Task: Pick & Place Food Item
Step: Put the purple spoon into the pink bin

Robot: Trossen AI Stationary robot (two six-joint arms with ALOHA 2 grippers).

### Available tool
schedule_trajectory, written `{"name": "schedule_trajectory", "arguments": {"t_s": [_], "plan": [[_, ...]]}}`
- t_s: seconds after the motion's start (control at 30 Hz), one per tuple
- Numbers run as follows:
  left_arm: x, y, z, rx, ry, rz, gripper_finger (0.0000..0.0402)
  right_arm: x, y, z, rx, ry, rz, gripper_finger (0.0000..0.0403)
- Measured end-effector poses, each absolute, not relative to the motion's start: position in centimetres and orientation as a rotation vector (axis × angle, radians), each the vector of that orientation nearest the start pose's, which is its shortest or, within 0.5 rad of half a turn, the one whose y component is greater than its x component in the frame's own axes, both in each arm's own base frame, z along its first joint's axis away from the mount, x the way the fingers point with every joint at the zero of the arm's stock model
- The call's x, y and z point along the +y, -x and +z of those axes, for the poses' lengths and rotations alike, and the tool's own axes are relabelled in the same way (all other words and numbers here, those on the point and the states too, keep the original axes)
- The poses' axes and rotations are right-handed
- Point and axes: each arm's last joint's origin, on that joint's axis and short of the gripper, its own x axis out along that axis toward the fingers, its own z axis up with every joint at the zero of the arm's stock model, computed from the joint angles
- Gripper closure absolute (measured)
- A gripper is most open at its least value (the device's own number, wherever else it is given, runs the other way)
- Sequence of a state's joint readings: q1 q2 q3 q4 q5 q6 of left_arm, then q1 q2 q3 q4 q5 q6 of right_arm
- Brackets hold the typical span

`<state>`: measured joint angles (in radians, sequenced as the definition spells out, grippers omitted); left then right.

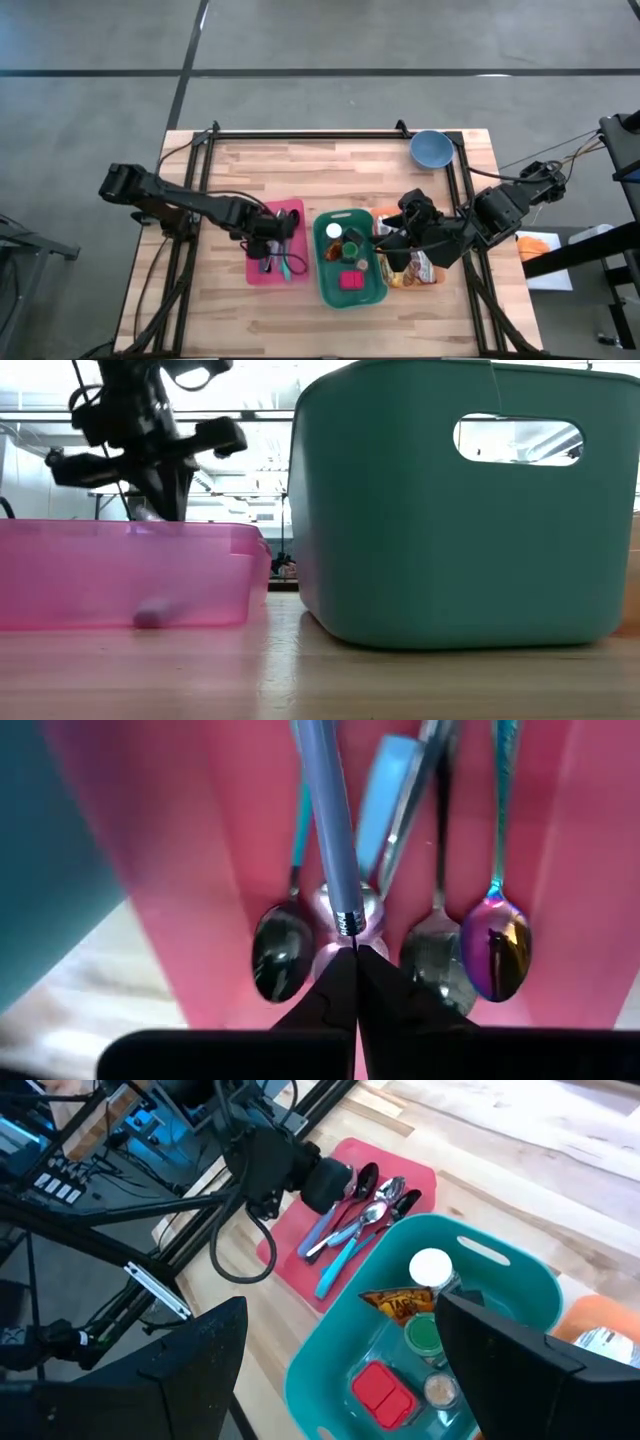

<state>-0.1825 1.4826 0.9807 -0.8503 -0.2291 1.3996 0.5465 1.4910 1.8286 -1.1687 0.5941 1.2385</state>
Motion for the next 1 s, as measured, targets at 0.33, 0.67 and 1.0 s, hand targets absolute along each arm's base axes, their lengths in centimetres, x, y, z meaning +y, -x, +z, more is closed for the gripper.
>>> {"name": "schedule_trajectory", "arguments": {"t_s": [0.33, 0.67, 1.0], "plan": [[-4.3, -24.7, 17.9, 1.112, -1.558, -1.035, 0.0401, 12.8, -24.1, 43.5, 0.548, -0.777, -0.466, 0.0084], [-4.4, -23.4, 15.6, 1.111, -1.559, -1.069, 0.0401, 12.9, -24.4, 42.1, 0.564, -0.819, -0.517, 0.0084], [-4.4, -23.0, 14.9, 1.097, -1.546, -1.08, 0.0401, 13.0, -24.5, 41.9, 0.551, -0.856, -0.522, 0.0084]]}}
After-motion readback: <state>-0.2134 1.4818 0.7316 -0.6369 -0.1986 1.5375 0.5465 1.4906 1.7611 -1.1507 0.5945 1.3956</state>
